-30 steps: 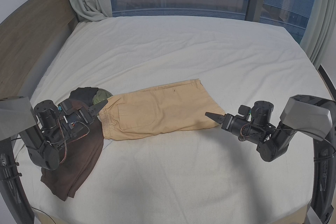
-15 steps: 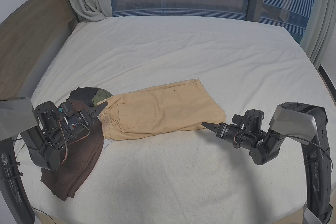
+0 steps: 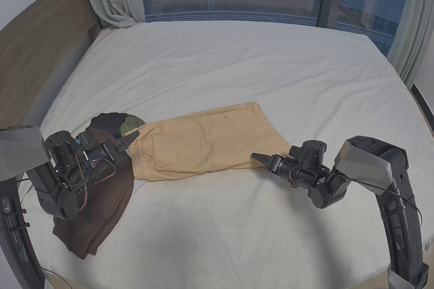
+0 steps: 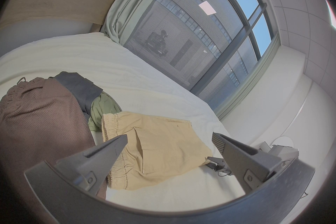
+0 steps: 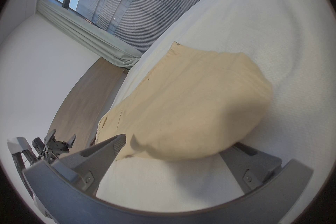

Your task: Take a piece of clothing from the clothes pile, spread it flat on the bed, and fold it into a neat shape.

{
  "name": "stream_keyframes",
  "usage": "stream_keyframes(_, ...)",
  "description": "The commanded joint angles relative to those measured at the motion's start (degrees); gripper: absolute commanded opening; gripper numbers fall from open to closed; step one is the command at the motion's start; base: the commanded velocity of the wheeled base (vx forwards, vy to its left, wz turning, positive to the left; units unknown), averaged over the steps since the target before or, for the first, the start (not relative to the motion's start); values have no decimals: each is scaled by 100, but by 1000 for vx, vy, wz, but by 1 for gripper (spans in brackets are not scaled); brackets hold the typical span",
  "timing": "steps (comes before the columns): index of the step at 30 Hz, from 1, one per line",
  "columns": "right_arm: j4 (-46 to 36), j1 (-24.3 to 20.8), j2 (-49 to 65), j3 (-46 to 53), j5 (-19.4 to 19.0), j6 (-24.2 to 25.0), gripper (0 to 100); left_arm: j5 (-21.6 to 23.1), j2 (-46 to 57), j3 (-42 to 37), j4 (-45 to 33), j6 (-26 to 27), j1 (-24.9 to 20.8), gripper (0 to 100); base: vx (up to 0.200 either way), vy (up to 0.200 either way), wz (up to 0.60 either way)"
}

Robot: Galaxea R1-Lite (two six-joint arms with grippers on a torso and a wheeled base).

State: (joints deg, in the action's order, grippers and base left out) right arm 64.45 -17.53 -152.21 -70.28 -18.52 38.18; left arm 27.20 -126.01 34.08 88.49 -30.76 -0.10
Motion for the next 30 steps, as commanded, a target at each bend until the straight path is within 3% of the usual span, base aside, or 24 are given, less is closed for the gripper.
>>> stream_keyframes(1, -284, -49, -212, -487, 15, 155, 100, -4, -11, 2, 1, 0, 1, 100, 0, 0, 0)
stream_keyframes(9, -548, -304, -652, -1348, 270, 374, 100, 5, -28, 2, 1, -9, 1, 100, 0, 0, 0)
stream_keyframes(21, -530, -365, -722, -1524, 402, 515, 100, 5, -28, 10, 1, -9, 1, 100, 0, 0, 0)
stream_keyframes(22, -521, -365, -731, -1524, 402, 515, 0, 5, -28, 2, 1, -9, 1, 100, 0, 0, 0)
stream_keyframes(30, -477, -356, -687, -1515, 472, 515, 0, 5, -37, 2, 1, -18, 1, 100, 0, 0, 0)
